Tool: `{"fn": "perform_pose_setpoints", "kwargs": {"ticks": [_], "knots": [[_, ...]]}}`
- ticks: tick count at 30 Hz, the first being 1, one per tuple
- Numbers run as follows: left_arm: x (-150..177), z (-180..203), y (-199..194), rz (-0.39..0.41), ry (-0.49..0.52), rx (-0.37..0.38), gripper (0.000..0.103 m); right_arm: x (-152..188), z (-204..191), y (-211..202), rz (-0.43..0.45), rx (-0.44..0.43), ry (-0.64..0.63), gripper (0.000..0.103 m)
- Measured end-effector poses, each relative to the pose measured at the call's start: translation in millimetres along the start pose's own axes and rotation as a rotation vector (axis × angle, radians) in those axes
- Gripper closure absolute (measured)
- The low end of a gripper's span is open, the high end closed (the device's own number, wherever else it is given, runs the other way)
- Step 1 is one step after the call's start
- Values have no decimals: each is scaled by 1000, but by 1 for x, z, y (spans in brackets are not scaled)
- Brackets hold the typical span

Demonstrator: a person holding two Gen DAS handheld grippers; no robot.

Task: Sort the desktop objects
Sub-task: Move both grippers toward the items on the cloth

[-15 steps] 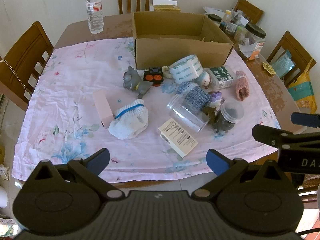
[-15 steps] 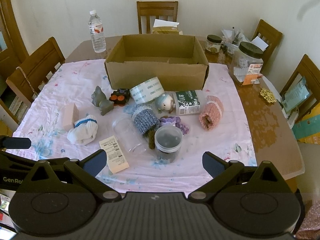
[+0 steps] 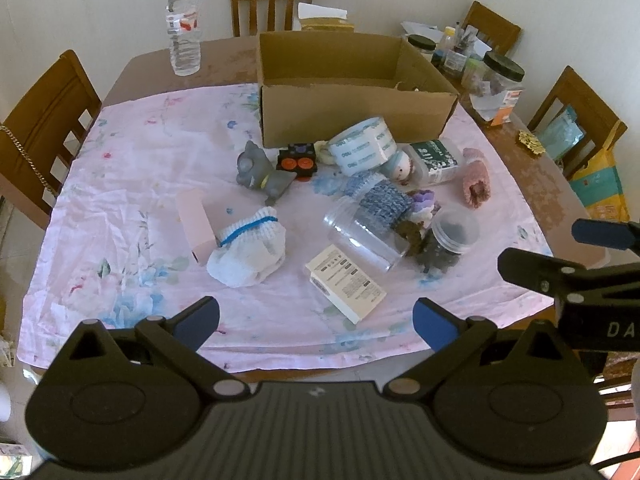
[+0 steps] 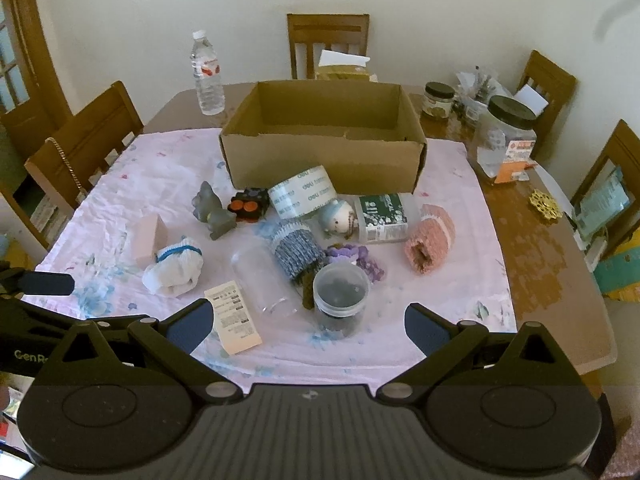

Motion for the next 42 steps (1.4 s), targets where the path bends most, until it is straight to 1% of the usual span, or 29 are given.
{"fn": "perform_pose_setpoints", "kwargs": {"ticks": [4,10,16,19,24,27,30,32,35,37,39,42], "knots": [[3,3,3,1,4,6,1,0,3,2,14,-25,-13,0],[6,1,2,14,22,-21,1,0,4,5,36,-63,-51,0],[-1,-12,-1,65,65,-67,1,-7,0,3,84,-84,-74,0],[-4,-18,1,88,92,-63,1,-10,-3,3,114,-77,-93,0],[-10,-26,9,142,162,-19,1,-13,-4,9,133,-51,-83,0],[-15,-33,17,131,181,34,1,-14,-7,15,133,-27,-54,0],[-22,-41,28,114,213,86,1,-14,-11,20,129,-25,-12,0],[-25,-43,34,126,265,102,1,-15,-15,24,126,-5,4,0],[-30,-48,43,142,363,99,1,-16,-22,31,124,13,10,0],[-33,-53,50,141,404,113,1,-16,-28,36,116,18,15,0],[-35,-60,57,131,434,135,1,-15,-35,42,106,24,23,0],[-36,-70,67,138,508,169,1,-13,-49,53,95,38,31,0]]}}
Point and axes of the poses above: each gripper's, at about its wrist camera, not at the fingertips, and y roughly the way its jaws point, z to its right, x to its underside, the point moved 7 cm from there along y, roughly the way its jaws point, and after that the axes turned 8 degrees about -x, right-handed, at the moved point
